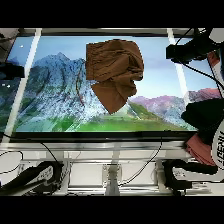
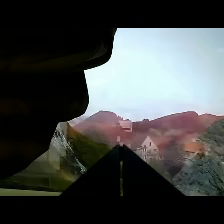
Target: Fold the clothes and pants, and hang the long-sleeved shirts on hangers.
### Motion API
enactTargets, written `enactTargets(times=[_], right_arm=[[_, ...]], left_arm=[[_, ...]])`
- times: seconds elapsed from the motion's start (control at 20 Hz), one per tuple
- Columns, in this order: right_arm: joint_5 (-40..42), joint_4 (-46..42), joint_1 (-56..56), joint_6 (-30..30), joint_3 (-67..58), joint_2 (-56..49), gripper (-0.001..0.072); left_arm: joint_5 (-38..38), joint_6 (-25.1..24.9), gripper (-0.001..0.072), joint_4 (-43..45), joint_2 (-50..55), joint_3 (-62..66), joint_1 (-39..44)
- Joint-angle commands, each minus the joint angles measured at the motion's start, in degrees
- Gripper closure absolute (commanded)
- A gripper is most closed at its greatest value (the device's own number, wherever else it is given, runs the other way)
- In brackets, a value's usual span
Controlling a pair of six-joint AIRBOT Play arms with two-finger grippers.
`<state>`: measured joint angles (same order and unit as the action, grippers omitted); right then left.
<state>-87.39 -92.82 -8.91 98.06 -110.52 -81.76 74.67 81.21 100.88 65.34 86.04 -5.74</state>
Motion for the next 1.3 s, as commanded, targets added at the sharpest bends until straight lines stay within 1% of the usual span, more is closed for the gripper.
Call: enactTargets(times=[0.0,0.65,0.7,0.75,1.0,1.05,1.1,1.25], right_arm=[[0.0,0.02,-0.07,0.02,-0.02,-0.02,0.0699],[0.0,0.02,-0.07,0.02,-0.02,-0.02,0.0699],[0.0,0.02,-0.07,0.02,-0.02,-0.02,0.0699],[0.0,0.02,-0.07,0.02,-0.02,-0.02,0.0699],[0.0,0.02,-0.07,0.02,-0.02,-0.02,0.0699],[0.0,0.02,-0.07,0.02,-0.02,-0.02,0.0699],[0.0,0.02,-0.07,0.02,-0.02,-0.02,0.0699],[0.04,0.02,-0.07,0.02,-0.02,-0.02,0.0699]], left_arm=[[0.0,-0.02,0.0666,0.0,0.04,-0.02,-0.07],[0.0,-0.33,0.0665,0.13,0.04,-0.02,-0.07],[-0.13,-1.36,0.065,0.76,0.04,-0.02,-0.07],[-0.24,-1.09,0.058,0.42,0.04,-0.02,-0.07],[-0.26,-1.09,0.0581,0.52,0.07,-0.02,-0.07],[-0.22,1.27,0.0582,-0.7,0.11,-0.02,-0.04],[-0.52,3.72,0.0581,-3.74,0.11,-0.04,-0.04],[-8.11,3.89,0.0581,-14.73,2.08,-0.07,-0.02]])
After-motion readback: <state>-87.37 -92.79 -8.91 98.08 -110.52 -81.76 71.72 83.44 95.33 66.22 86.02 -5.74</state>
